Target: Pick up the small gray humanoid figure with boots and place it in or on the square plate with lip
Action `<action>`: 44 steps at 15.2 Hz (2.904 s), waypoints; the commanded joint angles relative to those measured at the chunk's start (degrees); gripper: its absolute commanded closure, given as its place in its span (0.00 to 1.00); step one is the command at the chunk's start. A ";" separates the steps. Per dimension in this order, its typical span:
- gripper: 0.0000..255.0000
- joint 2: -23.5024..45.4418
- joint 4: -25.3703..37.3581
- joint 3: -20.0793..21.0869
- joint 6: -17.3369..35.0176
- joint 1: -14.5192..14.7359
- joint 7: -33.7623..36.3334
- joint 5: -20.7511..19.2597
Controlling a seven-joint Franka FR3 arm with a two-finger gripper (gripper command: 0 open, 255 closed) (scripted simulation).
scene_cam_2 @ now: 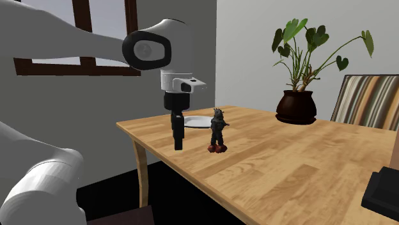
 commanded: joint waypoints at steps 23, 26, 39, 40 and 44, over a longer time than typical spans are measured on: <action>0.00 7.56 4.73 -9.46 20.06 7.05 -24.70 0.70; 0.00 7.56 4.73 -9.46 20.06 7.05 -24.70 0.70; 1.00 7.71 7.13 -9.32 17.82 7.11 -24.40 0.70; 1.00 7.78 7.95 -9.28 17.08 7.14 -24.30 0.70; 1.00 8.19 11.32 -9.13 14.14 7.25 -23.93 0.73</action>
